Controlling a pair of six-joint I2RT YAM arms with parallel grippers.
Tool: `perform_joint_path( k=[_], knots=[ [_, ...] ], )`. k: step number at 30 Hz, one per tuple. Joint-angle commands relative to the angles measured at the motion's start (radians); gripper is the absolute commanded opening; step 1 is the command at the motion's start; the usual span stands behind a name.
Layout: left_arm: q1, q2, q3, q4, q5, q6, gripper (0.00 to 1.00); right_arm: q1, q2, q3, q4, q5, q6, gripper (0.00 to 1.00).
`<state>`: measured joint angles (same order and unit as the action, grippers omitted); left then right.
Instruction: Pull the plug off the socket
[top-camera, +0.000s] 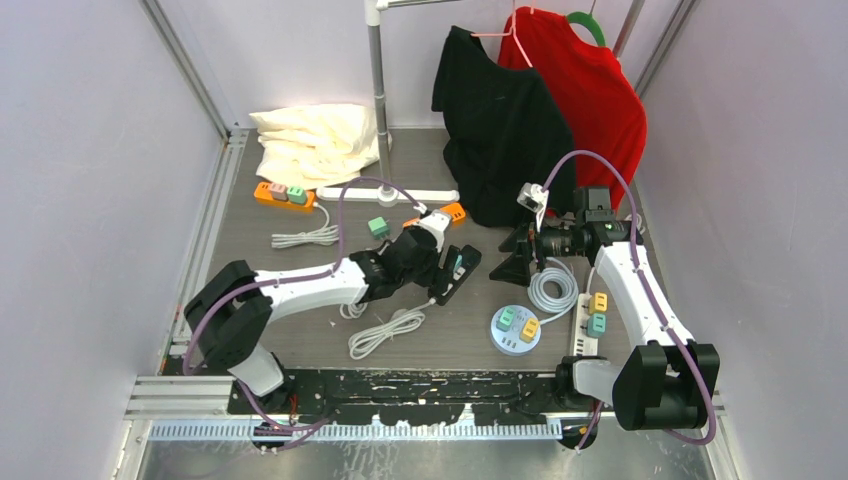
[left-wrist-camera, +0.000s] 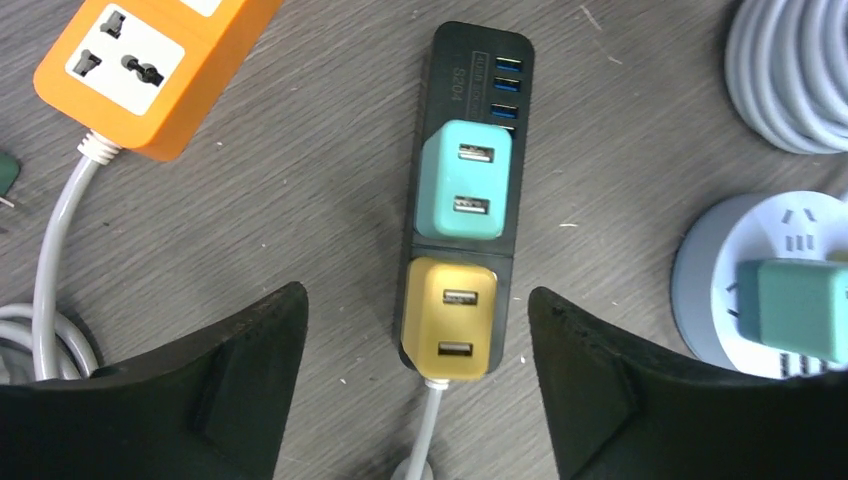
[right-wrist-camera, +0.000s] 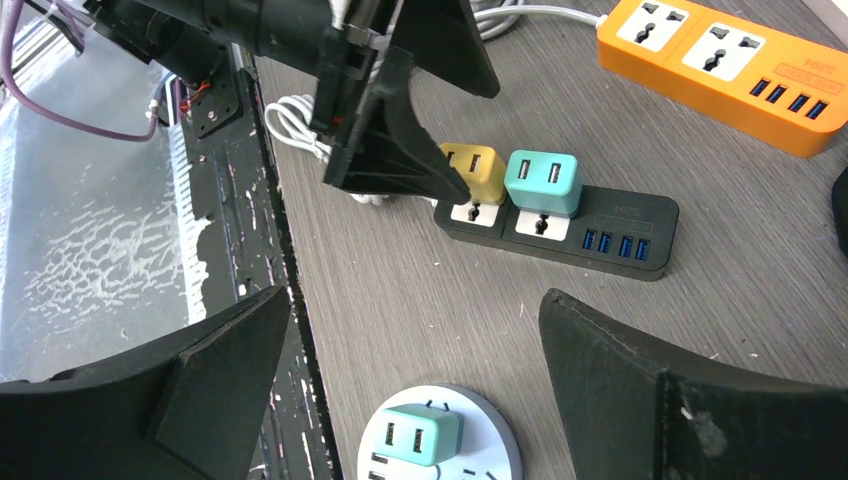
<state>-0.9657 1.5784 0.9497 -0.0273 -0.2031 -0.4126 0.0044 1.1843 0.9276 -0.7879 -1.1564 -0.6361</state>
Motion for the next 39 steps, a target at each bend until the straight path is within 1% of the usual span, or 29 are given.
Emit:
perform_joint_path(
  k=[1, 5, 7, 8, 11, 14, 15, 17, 20, 24, 26, 29, 33, 36, 39],
  knots=[
    [0.004, 0.049, 0.074, -0.077, -0.030, 0.005, 0.77, -0.004, -0.017, 0.045, 0.003, -0.016, -0.022, 1.00],
    [0.005, 0.083, 0.099, -0.094, -0.002, 0.015, 0.58, -0.004, -0.018, 0.044, 0.001, -0.015, -0.022, 1.00],
    [0.004, 0.095, 0.111, -0.112, 0.007, 0.016, 0.56, -0.004, -0.018, 0.044, 0.001, -0.015, -0.024, 1.00],
    [0.005, 0.100, 0.116, -0.123, 0.011, 0.018, 0.53, -0.005, -0.018, 0.044, 0.000, -0.016, -0.024, 1.00],
    [0.005, 0.108, 0.128, -0.142, 0.028, 0.032, 0.32, -0.004, -0.018, 0.045, -0.001, -0.016, -0.026, 1.00],
    [0.005, 0.101, 0.121, -0.140, 0.050, 0.079, 0.16, -0.004, -0.020, 0.045, -0.003, -0.016, -0.028, 1.00],
    [0.005, 0.093, 0.112, -0.132, 0.065, 0.120, 0.13, -0.004, -0.020, 0.044, -0.004, -0.016, -0.030, 1.00],
    [0.004, 0.070, 0.083, -0.107, 0.120, 0.202, 0.10, -0.004, -0.020, 0.045, -0.011, -0.011, -0.038, 1.00],
    [0.005, 0.030, 0.011, -0.054, 0.257, 0.370, 0.07, -0.004, -0.023, 0.055, -0.058, 0.005, -0.110, 1.00],
    [0.005, 0.002, -0.077, 0.017, 0.418, 0.547, 0.05, -0.004, -0.058, 0.037, -0.076, 0.007, -0.212, 1.00],
    [0.004, 0.001, -0.099, 0.031, 0.497, 0.597, 0.04, -0.004, -0.084, 0.011, -0.108, -0.029, -0.312, 1.00],
    [0.004, 0.006, -0.113, 0.052, 0.598, 0.626, 0.05, -0.004, -0.122, -0.014, -0.262, -0.070, -0.606, 1.00],
    [0.005, 0.008, -0.117, 0.083, 0.638, 0.602, 0.09, -0.001, -0.109, -0.033, -0.289, -0.068, -0.700, 1.00],
    [0.004, -0.010, -0.137, 0.109, 0.605, 0.573, 0.22, 0.025, -0.082, -0.049, -0.265, -0.018, -0.741, 0.99],
    [0.003, -0.054, -0.190, 0.186, 0.553, 0.535, 0.43, 0.084, -0.064, -0.072, -0.191, 0.040, -0.718, 0.92]
  ],
)
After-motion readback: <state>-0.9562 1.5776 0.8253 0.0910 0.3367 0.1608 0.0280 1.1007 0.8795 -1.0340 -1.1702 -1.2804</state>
